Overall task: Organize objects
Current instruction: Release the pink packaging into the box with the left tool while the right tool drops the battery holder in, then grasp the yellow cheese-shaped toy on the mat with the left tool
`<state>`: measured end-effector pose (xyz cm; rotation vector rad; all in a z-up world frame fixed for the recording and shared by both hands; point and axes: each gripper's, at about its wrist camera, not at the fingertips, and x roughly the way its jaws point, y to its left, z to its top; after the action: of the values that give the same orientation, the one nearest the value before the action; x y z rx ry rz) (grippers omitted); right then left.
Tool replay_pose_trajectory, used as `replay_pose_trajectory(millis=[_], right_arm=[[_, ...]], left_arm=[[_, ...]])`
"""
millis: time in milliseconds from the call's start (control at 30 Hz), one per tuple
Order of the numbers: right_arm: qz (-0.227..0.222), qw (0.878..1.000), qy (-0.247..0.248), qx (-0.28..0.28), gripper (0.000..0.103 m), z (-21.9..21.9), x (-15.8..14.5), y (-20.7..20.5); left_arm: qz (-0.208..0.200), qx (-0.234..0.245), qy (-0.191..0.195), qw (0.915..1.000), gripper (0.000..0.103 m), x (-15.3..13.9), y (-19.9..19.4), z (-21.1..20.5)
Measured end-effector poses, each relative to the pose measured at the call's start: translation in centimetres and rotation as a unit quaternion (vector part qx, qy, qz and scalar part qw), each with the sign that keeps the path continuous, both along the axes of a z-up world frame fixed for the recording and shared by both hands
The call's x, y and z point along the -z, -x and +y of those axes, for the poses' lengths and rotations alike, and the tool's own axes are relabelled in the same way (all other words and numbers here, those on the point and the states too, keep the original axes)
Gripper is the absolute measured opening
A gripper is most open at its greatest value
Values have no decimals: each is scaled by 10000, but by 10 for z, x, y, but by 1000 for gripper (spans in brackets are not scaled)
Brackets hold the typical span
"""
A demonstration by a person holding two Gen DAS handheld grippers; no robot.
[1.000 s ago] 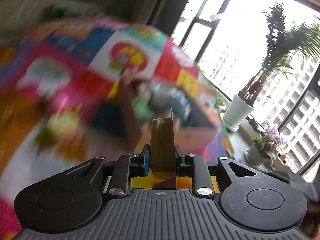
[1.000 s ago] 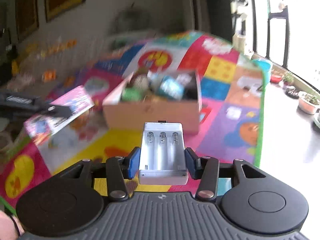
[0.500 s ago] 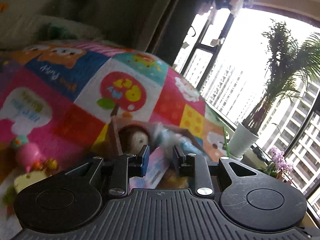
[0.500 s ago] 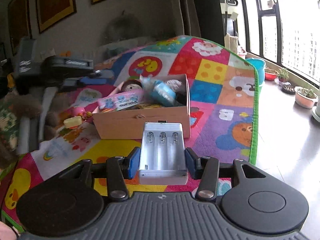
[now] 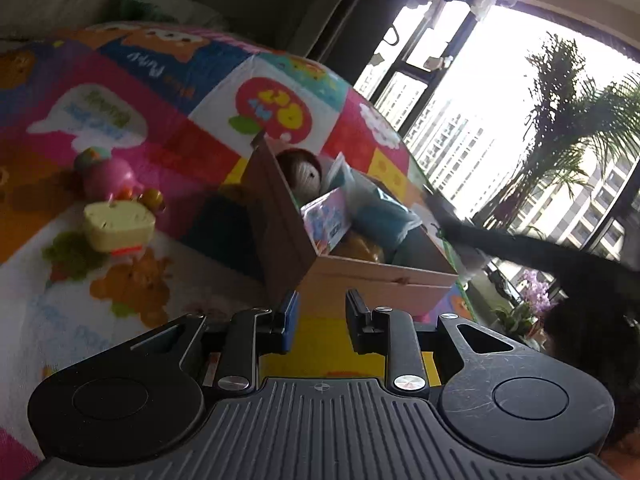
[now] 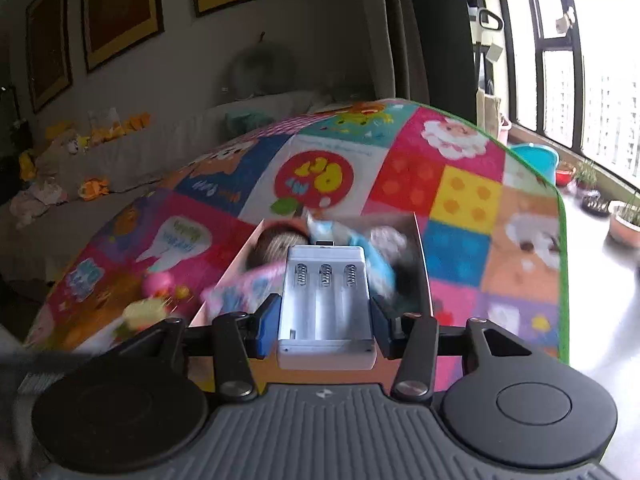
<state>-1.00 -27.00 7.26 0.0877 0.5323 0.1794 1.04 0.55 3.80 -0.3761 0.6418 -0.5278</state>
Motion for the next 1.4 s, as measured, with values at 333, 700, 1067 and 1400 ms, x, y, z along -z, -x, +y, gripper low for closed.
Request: replay_pose_trajectory(millis=[333, 700, 1067, 1400], right_arm=[[646, 9979, 53, -13, 47, 28, 39, -78], [133, 9998, 80, 102, 67, 0, 34, 0], [29, 9976, -591, 364, 71, -25, 71, 69], [-236, 9970, -647, 346, 79, -22, 77, 77]], left_arm=[[87, -93, 54, 9999, 28, 12, 3, 14], [-527, 295, -251, 9979, 28, -18, -12, -13], [-910, 149, -1870, 9780, 28, -32, -77, -95], [-423, 263, -2028, 9779, 28, -13, -101, -106]])
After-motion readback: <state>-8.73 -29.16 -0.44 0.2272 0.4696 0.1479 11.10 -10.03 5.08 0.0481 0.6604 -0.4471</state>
